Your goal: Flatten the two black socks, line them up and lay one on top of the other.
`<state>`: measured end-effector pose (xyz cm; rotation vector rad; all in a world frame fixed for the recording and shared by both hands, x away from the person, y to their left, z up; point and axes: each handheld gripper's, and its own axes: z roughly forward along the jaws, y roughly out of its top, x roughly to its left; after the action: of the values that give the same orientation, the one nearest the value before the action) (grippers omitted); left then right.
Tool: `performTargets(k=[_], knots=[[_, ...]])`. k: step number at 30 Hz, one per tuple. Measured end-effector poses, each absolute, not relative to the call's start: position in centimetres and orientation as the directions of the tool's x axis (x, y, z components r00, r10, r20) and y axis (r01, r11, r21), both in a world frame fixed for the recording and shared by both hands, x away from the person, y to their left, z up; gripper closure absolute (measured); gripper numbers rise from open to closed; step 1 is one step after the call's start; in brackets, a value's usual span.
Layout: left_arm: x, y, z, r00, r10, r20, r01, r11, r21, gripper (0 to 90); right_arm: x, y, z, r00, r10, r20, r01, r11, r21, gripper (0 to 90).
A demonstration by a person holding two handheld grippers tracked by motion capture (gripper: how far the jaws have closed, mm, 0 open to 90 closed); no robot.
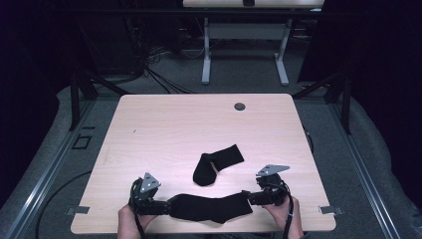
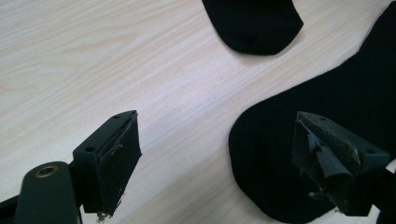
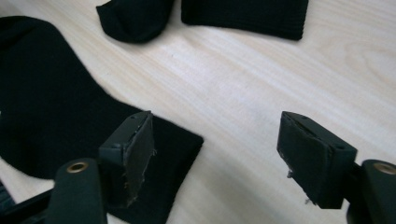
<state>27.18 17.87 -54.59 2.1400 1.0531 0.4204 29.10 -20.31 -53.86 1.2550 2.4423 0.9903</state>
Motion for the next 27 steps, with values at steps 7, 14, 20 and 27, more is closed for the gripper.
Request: performTargets(k=[7, 14, 20, 27], knots=[[28.3, 17.8, -54.1, 0.615, 0.788, -0.018, 0.558, -0.42, 0.716, 15.3, 30.4, -20.1, -53.5, -0.62, 0.78, 0.091, 0.631, 0.425, 0.65, 22.1], [30.0, 16.3, -53.4, 0.641, 0.768, -0.003, 0.545, -0.452, 0.706, 15.4, 32.2, -19.9, -53.2, -0.624, 0.778, 0.071, 0.628, 0.446, 0.638, 23.7], [31.5, 14.3, -53.5, 0.673, 0.74, -0.002, 0.544, -0.493, 0.679, 15.1, 34.0, -19.7, -53.0, -0.625, 0.778, 0.064, 0.631, 0.455, 0.628, 28.3], [33.0, 12.5, -54.0, 0.689, 0.725, -0.017, 0.556, -0.513, 0.654, 14.7, 36.2, -19.3, -52.9, -0.624, 0.778, 0.074, 0.64, 0.455, 0.619, 33.6]])
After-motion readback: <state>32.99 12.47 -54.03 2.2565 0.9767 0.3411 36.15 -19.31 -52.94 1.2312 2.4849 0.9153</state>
